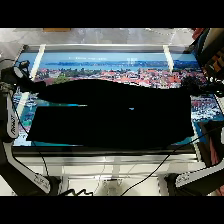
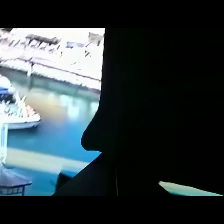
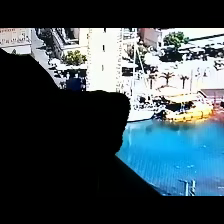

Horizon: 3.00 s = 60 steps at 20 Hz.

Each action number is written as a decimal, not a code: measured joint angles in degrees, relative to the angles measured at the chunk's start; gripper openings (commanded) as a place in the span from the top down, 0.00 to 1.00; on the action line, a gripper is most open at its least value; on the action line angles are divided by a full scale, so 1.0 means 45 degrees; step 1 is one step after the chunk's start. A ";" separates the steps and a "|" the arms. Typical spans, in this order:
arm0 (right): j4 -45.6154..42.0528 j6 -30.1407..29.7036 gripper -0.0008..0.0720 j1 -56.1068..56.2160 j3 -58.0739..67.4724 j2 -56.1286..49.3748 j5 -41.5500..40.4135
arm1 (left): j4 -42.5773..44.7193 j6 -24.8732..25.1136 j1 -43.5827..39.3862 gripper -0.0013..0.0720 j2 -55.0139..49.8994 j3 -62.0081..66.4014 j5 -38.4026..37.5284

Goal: Fold the clothes and pants, and hang the long-sleeved shirts on hangers.

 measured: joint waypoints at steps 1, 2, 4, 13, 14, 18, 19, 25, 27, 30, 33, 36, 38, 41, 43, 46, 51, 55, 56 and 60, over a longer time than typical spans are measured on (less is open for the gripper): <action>0.0000 -0.0005 0.96 0.0005 0.0000 0.0000 0.0019 | 0.0243 -0.0083 0.0034 0.98 -0.0068 -0.0005 -0.0180; 0.0000 0.0000 0.96 0.0005 0.0000 0.0000 0.0039 | 0.0442 -0.0170 0.0073 0.97 -0.0102 -0.0005 -0.0267; -0.0005 0.0000 0.96 0.0000 0.0000 0.0000 0.0121 | 0.0753 -0.0282 0.0126 0.97 -0.0160 -0.0005 -0.0282; -0.0005 0.0000 0.96 0.0000 0.0000 0.0000 0.0233 | 0.1428 -0.0398 0.0204 0.97 -0.0209 -0.0005 0.0641; -0.0005 0.0000 0.96 0.0000 0.0000 0.0000 0.0233 | 0.1486 -0.0413 0.0204 0.96 -0.0209 -0.0005 0.0714; 0.0000 0.0000 0.96 0.0005 0.0000 0.0000 -0.0015 | 0.1617 -0.0413 0.0204 0.81 -0.0209 -0.0005 0.0874; 0.0000 0.0000 0.96 0.0005 0.0000 0.0000 -0.0136 | 0.1656 -0.0413 0.0204 0.40 -0.0209 -0.0005 0.0874; -0.0010 -0.0005 0.17 0.0000 0.0010 0.0000 -0.0393 | 0.1676 -0.0423 0.0214 0.04 -0.0209 -0.0005 0.0510; -0.0024 -0.0005 0.19 0.0000 0.0015 0.0000 -0.0413 | 0.1676 -0.0423 0.0214 0.04 -0.0209 -0.0005 0.0170; -0.0335 0.0442 0.56 0.0000 0.0034 0.0039 -0.0146 | 0.1719 -0.0423 0.0160 0.04 -0.0097 0.0000 -0.0563; -0.1413 0.1865 0.96 0.0000 0.0233 0.0355 0.0277 | 0.1923 -0.0403 0.0024 0.38 0.0457 0.0223 -0.1020; -0.2584 0.2783 0.96 -0.0005 0.0602 0.1219 0.1015 | 0.2006 -0.0374 -0.0107 0.88 0.1409 0.0563 -0.1205; -0.3468 0.3162 0.96 -0.0005 0.0729 0.2055 0.1515 | 0.1991 -0.0374 -0.0180 0.94 0.2108 0.0665 -0.1462; -0.4561 0.3502 0.96 -0.0189 0.0763 0.3405 0.2574 | 0.1676 -0.0374 -0.0257 0.97 0.2963 0.0709 -0.1987; -0.4945 0.3526 0.96 -0.0510 0.0515 0.4362 0.3337 | 0.1224 -0.0291 -0.0272 0.97 0.3288 0.0680 -0.2273; -0.4901 0.3133 0.96 -0.1268 -0.0729 0.6198 0.4007 | 0.0311 0.0219 -0.0369 0.97 0.3517 0.0491 -0.2807; -0.4566 0.2817 0.96 -0.3055 -0.5003 0.9559 0.4250 | -0.1064 0.1545 -0.0505 0.97 0.4541 -0.0029 -0.3779; -0.3784 0.3186 0.43 -0.3774 -0.9020 1.1069 0.4580 | -0.1729 0.2414 -0.0525 0.97 0.6523 -0.0908 -0.3963; -0.3468 0.3327 0.25 -0.3857 -0.9889 1.1239 0.4551 | -0.1841 0.2550 -0.0529 0.97 0.7096 -0.1156 -0.3968; -0.2579 0.4512 0.33 -0.4002 -1.2099 1.1545 0.3638 | -0.1982 0.3264 -0.0534 0.97 0.9151 -0.1996 -0.3973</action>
